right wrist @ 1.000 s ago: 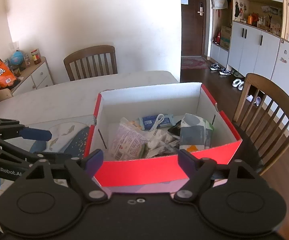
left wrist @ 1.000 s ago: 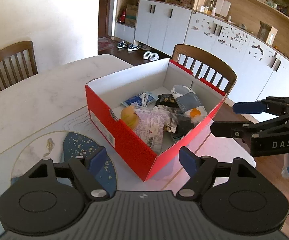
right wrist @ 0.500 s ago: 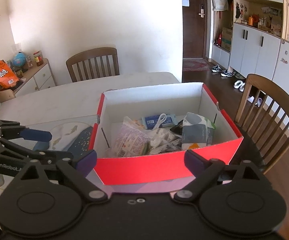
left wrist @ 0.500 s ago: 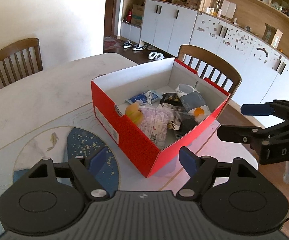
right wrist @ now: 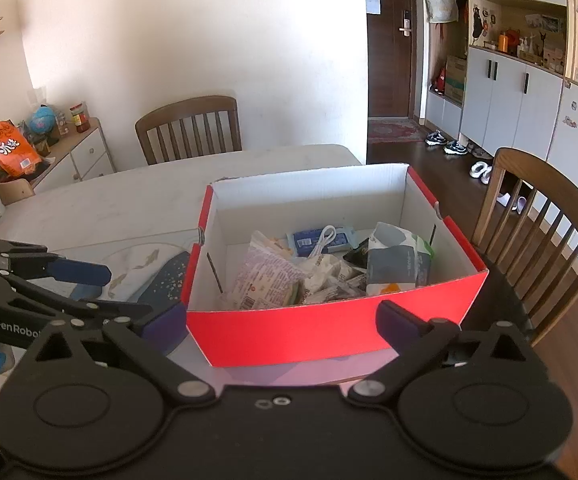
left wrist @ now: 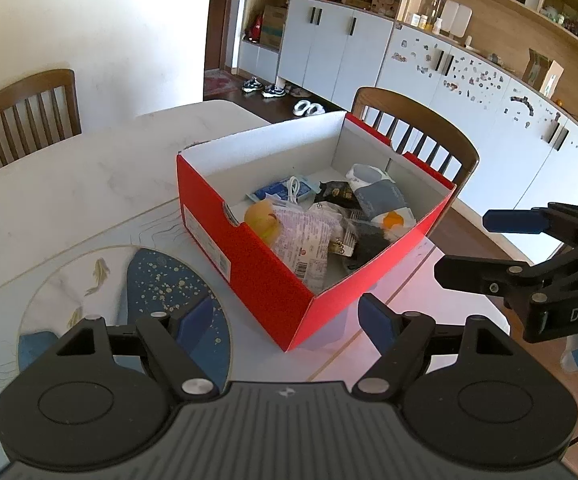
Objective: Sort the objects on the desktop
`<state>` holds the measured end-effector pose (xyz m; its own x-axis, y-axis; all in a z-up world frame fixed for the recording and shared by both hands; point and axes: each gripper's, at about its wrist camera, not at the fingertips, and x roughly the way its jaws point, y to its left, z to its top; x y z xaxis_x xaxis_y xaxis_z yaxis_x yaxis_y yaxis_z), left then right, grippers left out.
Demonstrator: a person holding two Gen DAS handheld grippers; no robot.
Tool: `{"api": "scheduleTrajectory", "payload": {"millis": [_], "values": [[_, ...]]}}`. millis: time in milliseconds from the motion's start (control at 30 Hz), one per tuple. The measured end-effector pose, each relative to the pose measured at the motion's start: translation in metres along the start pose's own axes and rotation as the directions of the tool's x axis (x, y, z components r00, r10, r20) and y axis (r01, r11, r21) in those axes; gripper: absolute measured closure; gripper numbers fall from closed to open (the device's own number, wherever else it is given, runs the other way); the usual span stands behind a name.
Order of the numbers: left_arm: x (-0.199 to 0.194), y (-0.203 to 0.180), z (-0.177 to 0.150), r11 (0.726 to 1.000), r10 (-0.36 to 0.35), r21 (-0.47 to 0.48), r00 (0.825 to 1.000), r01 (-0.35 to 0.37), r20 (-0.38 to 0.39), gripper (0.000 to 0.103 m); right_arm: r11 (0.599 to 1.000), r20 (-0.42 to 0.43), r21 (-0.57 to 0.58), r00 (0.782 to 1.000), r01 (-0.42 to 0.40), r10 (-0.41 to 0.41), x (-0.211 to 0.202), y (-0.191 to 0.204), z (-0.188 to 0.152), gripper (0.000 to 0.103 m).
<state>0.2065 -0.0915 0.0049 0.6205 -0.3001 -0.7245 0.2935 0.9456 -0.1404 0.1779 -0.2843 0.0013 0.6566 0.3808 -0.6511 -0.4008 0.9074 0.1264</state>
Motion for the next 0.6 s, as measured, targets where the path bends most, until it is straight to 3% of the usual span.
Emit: {"api": "scheduleTrajectory", "payload": {"millis": [133,600], "values": [[0.002,0.0006,-0.0004,1.0,0.015,-0.004,1.0,-0.015,-0.008,0.019,1.0,0.002,0.005,1.0,0.005,-0.005,-0.0001,-0.0005,-0.0011,0.001],[0.0041,-0.002,-0.0005,0.999,0.029,0.02,1.0,-0.029,0.008,0.018,1.0,0.005,0.021,1.0,0.015,-0.015,0.0002,-0.004,-0.0043,0.001]]}}
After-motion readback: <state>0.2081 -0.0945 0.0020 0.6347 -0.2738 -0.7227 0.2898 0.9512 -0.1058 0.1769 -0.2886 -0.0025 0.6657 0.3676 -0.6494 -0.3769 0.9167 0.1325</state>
